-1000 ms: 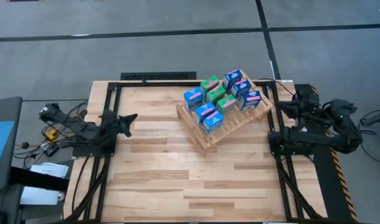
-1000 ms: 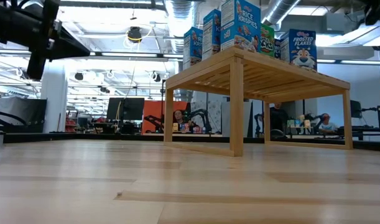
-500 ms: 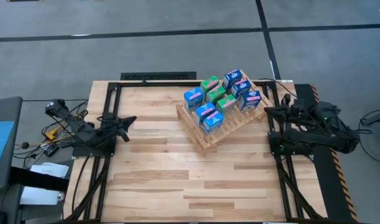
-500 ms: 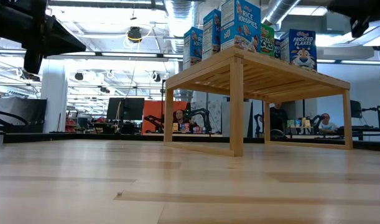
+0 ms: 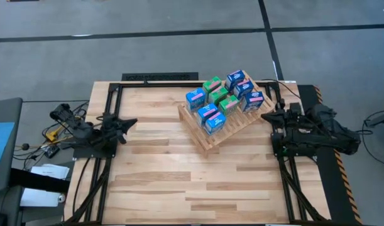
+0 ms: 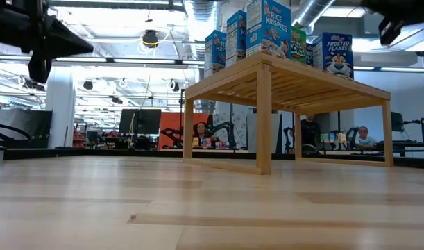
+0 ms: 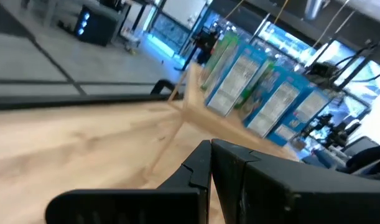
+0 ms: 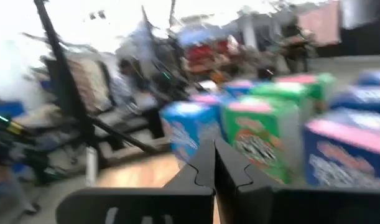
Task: Stack cereal on shelf
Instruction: Return to Home Position
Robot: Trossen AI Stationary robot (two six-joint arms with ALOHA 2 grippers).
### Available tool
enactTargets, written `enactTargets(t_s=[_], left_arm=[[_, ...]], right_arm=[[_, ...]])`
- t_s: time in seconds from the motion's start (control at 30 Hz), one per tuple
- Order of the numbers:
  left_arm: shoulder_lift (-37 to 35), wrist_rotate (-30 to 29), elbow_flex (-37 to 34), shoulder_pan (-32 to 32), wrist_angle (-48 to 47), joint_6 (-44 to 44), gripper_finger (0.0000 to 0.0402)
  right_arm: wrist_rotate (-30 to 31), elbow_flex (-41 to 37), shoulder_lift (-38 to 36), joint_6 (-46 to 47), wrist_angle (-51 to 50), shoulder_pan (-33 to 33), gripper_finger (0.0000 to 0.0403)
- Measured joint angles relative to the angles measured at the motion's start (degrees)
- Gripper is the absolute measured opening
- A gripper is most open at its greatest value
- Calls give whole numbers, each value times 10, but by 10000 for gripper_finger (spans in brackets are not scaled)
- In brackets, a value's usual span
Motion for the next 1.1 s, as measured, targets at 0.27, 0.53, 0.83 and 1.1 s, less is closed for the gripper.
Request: enactTargets(t_s=[0.27, 0.53, 0.83, 1.1], left_arm=[[0, -2, -38, 0, -17, -63, 0], [-1, -5, -34, 0, -4, -40, 0], [-1, -13, -34, 0, -8, -44, 0], [-1, -33, -34, 0, -51, -64, 0]], right_arm=[[-86, -1, 0, 51, 15, 0, 13], [-84, -81, 0, 40, 65, 5, 13], [-74, -229, 0, 88, 257, 54, 13], [-28, -260, -1, 41, 265, 76, 13]])
